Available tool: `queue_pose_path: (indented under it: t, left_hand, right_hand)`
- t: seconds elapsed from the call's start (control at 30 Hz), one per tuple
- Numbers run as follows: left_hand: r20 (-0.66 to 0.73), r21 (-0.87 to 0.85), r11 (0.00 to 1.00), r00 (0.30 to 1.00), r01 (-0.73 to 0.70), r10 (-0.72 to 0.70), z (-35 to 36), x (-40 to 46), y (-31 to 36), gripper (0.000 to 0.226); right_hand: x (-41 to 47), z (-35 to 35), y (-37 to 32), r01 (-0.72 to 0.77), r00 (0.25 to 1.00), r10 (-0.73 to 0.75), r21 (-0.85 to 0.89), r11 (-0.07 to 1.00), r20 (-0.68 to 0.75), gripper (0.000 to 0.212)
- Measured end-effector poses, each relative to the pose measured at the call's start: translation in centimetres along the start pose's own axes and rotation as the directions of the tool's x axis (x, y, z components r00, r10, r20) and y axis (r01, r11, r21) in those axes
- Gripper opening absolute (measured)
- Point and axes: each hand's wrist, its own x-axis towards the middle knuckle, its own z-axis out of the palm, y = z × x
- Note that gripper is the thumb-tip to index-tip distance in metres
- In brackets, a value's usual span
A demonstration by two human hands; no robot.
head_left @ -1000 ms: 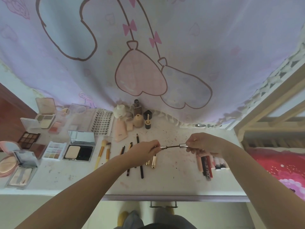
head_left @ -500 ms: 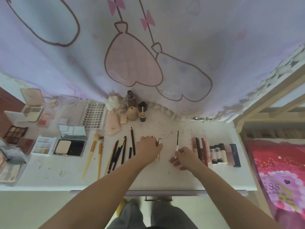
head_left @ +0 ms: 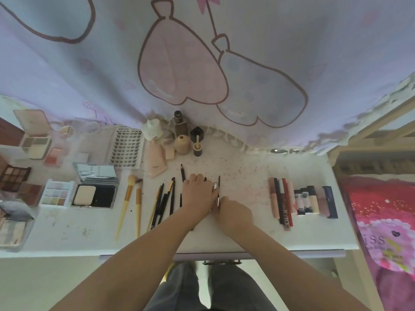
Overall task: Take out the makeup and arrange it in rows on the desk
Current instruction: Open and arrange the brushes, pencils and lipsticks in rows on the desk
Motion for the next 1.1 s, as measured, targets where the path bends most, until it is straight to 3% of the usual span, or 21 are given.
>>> queue_pose_path:
  t: [0.17, 0.27, 0.37, 0.53, 0.63, 0.83, 0.97, 1.1]
  left_hand:
    - [-0.071, 0.003, 0.996, 0.993, -0.091, 0.091, -1.0, 0.3, 1.2, 0.039]
    - [-0.129, -0.061, 0.973, 0.969, -0.220, 0.211, -1.3, 0.2, 4.7, 0.034]
    - [-0.078, -0.143, 0.947, 0.957, -0.288, 0.279, -0.3, -0.2, 9.6, 0.032]
    - [0.042, -0.125, 0.983, 0.990, -0.131, 0.138, 2.6, 0.1, 15.2, 0.038]
    - [0.053, -0.103, 0.994, 0.997, -0.047, 0.053, 3.1, 0.7, 15.8, 0.037]
    - [0.040, -0.227, 0.972, 0.998, 0.059, -0.051, 2.9, 0.5, 14.2, 0.032]
    - [0.004, -0.357, 0.934, 1.000, 0.023, -0.023, 2.2, -0.8, 12.1, 0.022]
    - [0.032, -0.604, 0.797, 0.999, -0.001, 0.026, 0.2, -2.2, 8.9, 0.019]
  right_hand:
    - [0.2, -4.3, 3.0, 0.015, 0.999, -0.014, 0.027, 1.000, -0.042, 0.038]
    - [1.5, -8.5, 7.7, -0.073, 0.995, 0.075, 0.036, 0.997, -0.070, 0.028]
    - [2.8, -10.9, 11.1, -0.145, 0.988, 0.150, 0.092, 0.985, -0.048, 0.027]
    - [4.2, -10.9, 12.1, -0.138, 0.990, 0.138, 0.023, 0.990, 0.022, 0.021]
    - [4.5, -10.4, 12.1, -0.125, 0.992, 0.126, 0.034, 0.992, -0.027, 0.020]
    - [5.4, -10.4, 11.1, -0.076, 0.997, 0.074, 0.155, 0.985, 0.020, 0.039]
    - [5.1, -10.6, 9.9, -0.108, 0.988, 0.057, 0.373, 0.922, 0.145, 0.048]
    - [3.5, -12.0, 8.4, -0.095, 0.978, -0.031, 0.572, 0.815, 0.207, 0.038]
